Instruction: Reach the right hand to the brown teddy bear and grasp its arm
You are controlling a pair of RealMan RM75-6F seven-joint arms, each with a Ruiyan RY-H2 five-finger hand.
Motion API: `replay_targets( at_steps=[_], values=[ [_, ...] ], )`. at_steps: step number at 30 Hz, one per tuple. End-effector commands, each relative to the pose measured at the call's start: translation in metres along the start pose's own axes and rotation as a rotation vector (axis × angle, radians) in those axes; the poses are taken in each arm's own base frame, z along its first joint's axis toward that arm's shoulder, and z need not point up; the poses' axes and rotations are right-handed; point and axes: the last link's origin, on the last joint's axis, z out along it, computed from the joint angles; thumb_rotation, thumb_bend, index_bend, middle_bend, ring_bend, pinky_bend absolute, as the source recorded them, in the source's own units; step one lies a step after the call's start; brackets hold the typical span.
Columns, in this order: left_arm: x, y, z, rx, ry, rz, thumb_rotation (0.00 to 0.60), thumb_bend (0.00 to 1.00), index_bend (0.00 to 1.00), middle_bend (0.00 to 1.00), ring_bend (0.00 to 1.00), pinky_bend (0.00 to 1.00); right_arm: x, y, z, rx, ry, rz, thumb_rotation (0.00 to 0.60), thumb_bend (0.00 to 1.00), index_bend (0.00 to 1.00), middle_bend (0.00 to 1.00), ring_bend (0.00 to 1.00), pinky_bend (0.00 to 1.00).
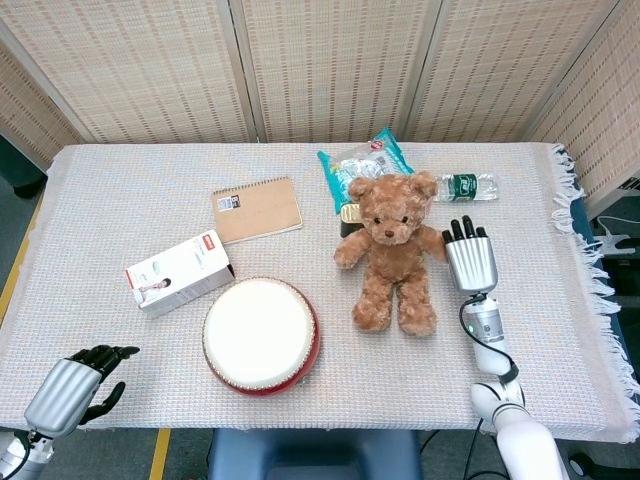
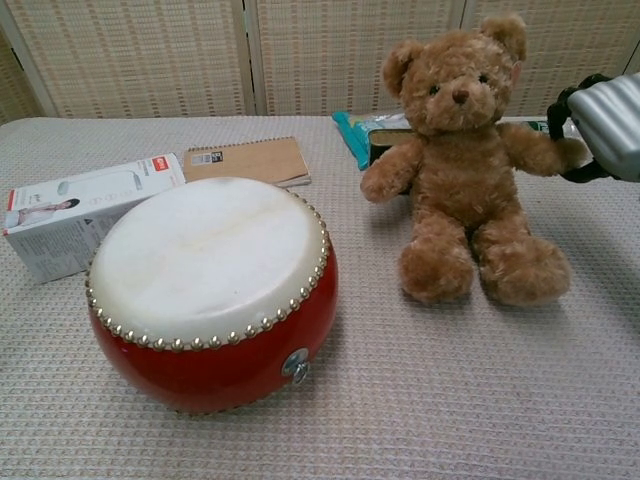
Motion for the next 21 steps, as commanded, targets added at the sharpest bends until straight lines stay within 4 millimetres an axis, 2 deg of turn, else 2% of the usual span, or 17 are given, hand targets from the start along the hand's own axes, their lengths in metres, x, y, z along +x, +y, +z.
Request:
replay_targets(
  at_steps=[1,3,5,9,11,15,17,19,21],
  values=[
    [0.0,0.0,0.0,-0.001,0.001,0.003,0.6,0.43,0.24,0.34,0.33,0.51,-0.003,0.0,-0.003,0.007,-0.015,0.003,0.6,0.16,0.64,0.4,0.28,0.62],
    [0.0,0.0,0.0,0.001,-0.002,0.005,0.6,0.43,0.24,0.34,0.33,0.51,-0.004,0.0,-0.004,0.009,-0.02,0.015,0.6,0.16,0.58,0.39,0.28,0.62],
    [-0.001,-0.001,0.0,0.003,-0.003,0.003,0.6,0.43,0.24,0.34,0.33,0.51,-0.005,0.002,-0.006,0.007,-0.031,0.046,0.6,0.16,0.45,0.37,0.22,0.6],
    [-0.001,-0.001,0.0,0.004,-0.006,0.006,0.6,0.43,0.24,0.34,0.33,0.51,-0.005,0.011,-0.017,-0.007,-0.027,0.148,0.6,0.16,0.15,0.2,0.06,0.44],
    [-0.001,-0.001,0.0,0.005,-0.006,0.003,0.6,0.43,0.24,0.34,0.33,0.51,-0.006,0.018,-0.026,-0.017,-0.032,0.188,0.6,0.16,0.07,0.15,0.02,0.39],
    [-0.001,-0.002,0.0,0.005,-0.002,0.005,0.6,0.43,0.24,0.34,0.33,0.51,-0.008,0.047,-0.063,-0.047,-0.123,0.215,0.6,0.16,0.04,0.14,0.0,0.36],
    [-0.001,-0.002,0.001,0.008,-0.004,0.003,0.6,0.43,0.24,0.34,0.33,0.51,0.001,0.059,-0.081,-0.054,-0.169,0.21,0.6,0.16,0.05,0.14,0.0,0.36],
    [-0.001,-0.002,0.001,0.008,-0.004,0.003,0.6,0.43,0.24,0.34,0.33,0.51,0.004,0.06,-0.083,-0.053,-0.177,0.212,0.6,0.16,0.06,0.14,0.0,0.36],
    [-0.001,-0.002,0.001,0.009,-0.004,0.003,0.6,0.43,0.24,0.34,0.33,0.51,0.02,0.07,-0.101,-0.055,-0.243,0.204,0.6,0.16,0.09,0.14,0.0,0.36]
  ],
)
